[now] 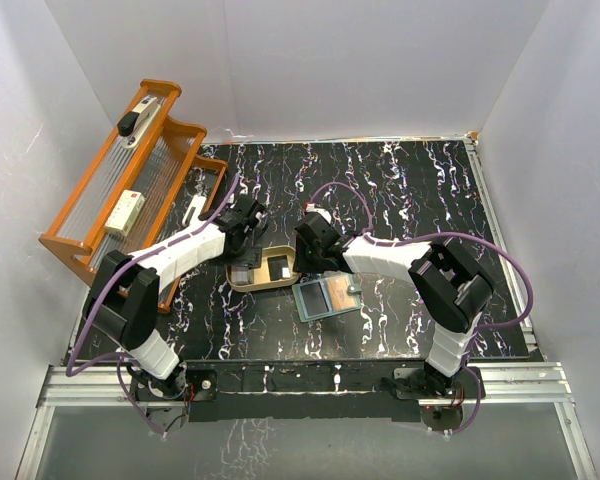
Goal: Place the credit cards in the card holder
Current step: Pick up the credit card from the storage box.
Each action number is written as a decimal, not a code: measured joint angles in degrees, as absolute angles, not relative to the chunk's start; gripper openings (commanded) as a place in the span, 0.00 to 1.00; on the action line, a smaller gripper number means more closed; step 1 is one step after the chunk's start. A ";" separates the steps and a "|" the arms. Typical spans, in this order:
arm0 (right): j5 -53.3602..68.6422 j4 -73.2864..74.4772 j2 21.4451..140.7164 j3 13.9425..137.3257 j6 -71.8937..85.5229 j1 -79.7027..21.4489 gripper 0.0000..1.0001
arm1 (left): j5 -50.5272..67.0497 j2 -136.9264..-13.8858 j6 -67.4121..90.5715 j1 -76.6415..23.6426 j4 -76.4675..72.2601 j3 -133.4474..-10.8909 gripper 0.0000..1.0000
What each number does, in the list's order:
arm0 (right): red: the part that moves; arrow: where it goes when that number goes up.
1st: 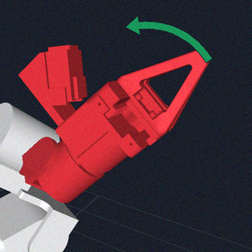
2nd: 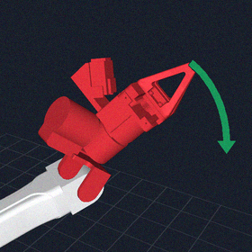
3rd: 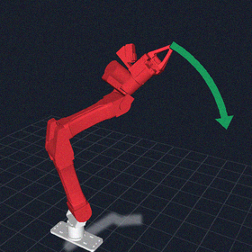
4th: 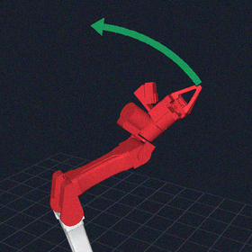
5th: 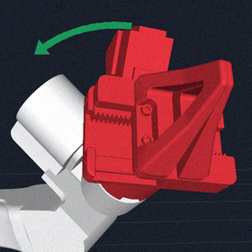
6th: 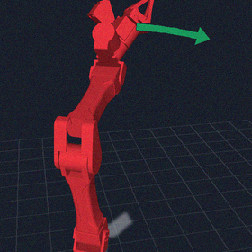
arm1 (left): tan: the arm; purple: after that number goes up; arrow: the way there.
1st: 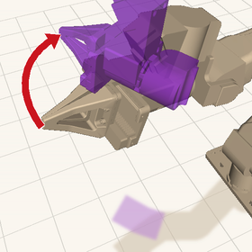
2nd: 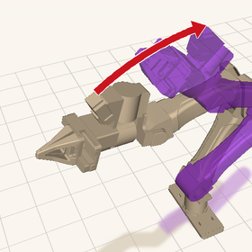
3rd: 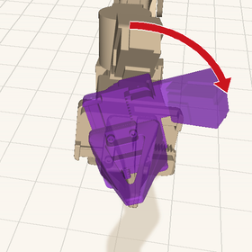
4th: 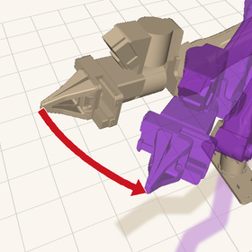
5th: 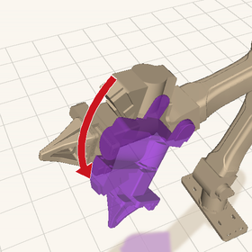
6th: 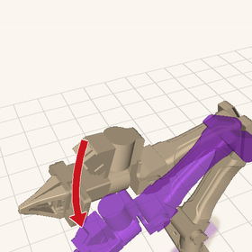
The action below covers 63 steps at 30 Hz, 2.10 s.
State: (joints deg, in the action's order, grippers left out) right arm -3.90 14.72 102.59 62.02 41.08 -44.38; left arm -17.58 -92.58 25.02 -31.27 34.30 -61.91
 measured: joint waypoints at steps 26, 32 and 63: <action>-3.42 12.93 102.50 61.58 41.69 -44.40 0.23 | -17.15 -96.09 23.38 -31.33 37.98 -67.90 0.45; -3.07 12.56 102.45 61.36 41.93 -44.40 0.23 | -17.96 -96.25 23.03 -31.35 39.07 -68.62 0.57; -2.83 11.92 102.45 61.32 42.00 -44.47 0.23 | -18.74 -98.45 21.82 -32.08 40.58 -72.14 0.07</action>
